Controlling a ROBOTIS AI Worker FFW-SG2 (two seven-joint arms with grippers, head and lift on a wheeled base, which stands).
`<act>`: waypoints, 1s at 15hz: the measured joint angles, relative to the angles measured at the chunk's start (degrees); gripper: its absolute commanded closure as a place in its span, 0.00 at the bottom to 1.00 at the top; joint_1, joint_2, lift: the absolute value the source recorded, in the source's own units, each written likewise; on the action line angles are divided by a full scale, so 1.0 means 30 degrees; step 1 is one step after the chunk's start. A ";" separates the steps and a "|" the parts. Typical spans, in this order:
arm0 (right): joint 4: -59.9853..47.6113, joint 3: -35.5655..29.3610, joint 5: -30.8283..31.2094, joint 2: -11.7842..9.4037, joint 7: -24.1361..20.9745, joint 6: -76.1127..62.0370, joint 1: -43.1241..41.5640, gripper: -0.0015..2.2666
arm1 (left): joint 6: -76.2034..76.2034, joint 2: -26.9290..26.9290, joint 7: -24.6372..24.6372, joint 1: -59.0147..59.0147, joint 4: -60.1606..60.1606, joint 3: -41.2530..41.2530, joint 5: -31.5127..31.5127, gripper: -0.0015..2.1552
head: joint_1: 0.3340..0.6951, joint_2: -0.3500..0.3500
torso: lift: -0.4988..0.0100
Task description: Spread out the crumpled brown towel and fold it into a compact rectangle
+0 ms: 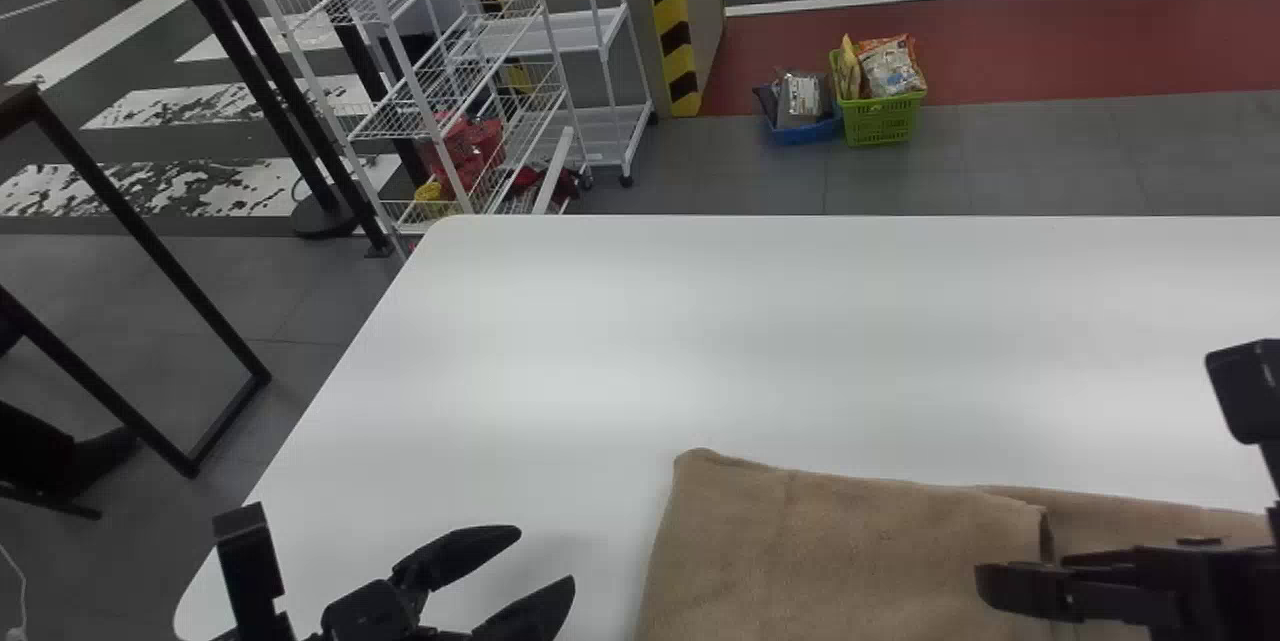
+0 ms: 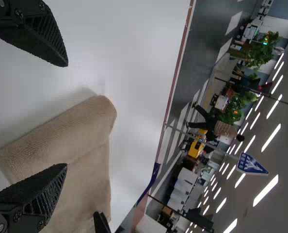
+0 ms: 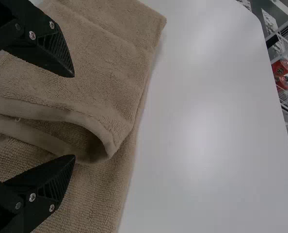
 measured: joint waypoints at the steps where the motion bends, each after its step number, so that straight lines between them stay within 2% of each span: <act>1: 0.0026 0.0106 0.0229 0.0000 0.0037 0.0000 -0.0005 0.12 | -0.0011 0.0000 0.0000 0.0000 0.0022 0.0002 0.0003 0.04 | 1.00 0.94 | 0.73; 9: 0.0387 0.0752 0.1204 0.0000 0.0572 0.0000 -0.0010 0.12 | -0.0035 0.0000 0.0001 -0.0006 0.0046 0.0003 0.0012 0.04 | 1.00 0.95 | 0.73; 13: 0.0585 0.0961 0.1898 0.0000 0.1296 0.0000 -0.0139 0.12 | -0.0035 0.0000 -0.0029 -0.0029 0.0045 0.0004 -0.0005 0.04 | 1.00 0.96 | 0.73; 15: 0.0648 0.0985 0.2049 0.0000 0.1431 0.0000 -0.0184 0.16 | -0.0035 0.0000 -0.0029 -0.0042 0.0045 0.0003 -0.0006 0.04 | 1.00 0.95 | 0.73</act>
